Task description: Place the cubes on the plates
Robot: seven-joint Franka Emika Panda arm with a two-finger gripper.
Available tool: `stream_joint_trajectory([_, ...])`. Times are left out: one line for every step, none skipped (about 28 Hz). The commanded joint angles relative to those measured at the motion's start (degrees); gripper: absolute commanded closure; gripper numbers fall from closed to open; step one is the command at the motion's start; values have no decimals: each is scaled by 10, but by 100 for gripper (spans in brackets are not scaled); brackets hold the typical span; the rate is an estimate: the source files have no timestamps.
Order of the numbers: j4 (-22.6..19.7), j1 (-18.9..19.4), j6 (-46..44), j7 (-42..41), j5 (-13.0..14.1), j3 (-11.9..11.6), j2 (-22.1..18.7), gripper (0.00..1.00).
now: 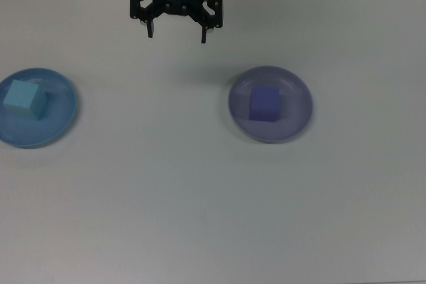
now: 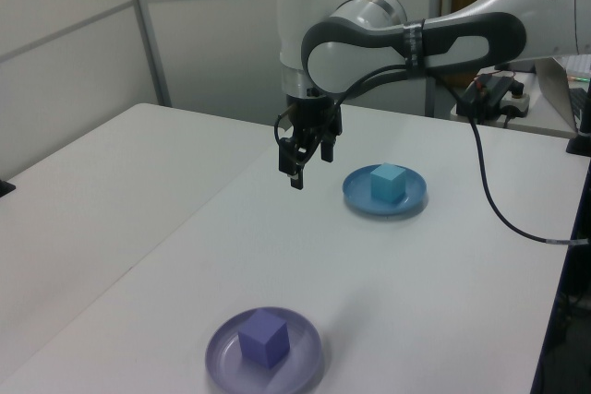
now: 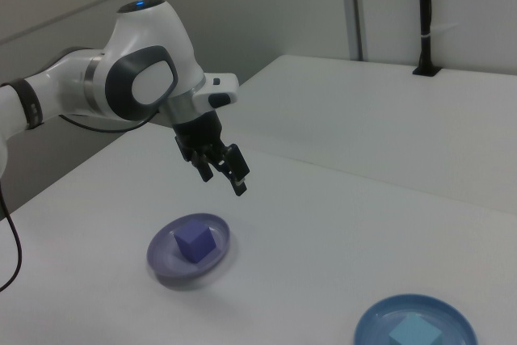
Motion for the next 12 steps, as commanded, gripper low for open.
stream_joint_trajectory([7, -2, -7, -18, -1, -4, 0, 0])
stream_joint_trajectory([7, -3, -7, -20, 2, -4, -1, 0])
stream_joint_trajectory([7, -4, -8, -20, 5, -5, -1, 0])
stream_joint_trajectory([7, -4, -8, -19, 10, -5, -1, 0])
stream_joint_trajectory([8, -4, -10, -15, 19, -6, -1, 0])
stream_joint_trajectory([8, -5, -11, -16, 26, -7, -1, 0])
stream_joint_trajectory([8, -4, -11, -16, 31, -7, -1, 0])
stream_joint_trajectory([8, -4, -12, -14, 32, -7, -1, 0])
stream_joint_trajectory([8, -4, -12, -14, 32, -7, -1, 0])
stream_joint_trajectory([8, -4, -12, -14, 32, -7, -1, 0])
stream_joint_trajectory([8, -4, -12, -16, 29, -7, -1, 0])
stream_joint_trajectory([8, -4, -13, -21, 25, -7, -1, 0])
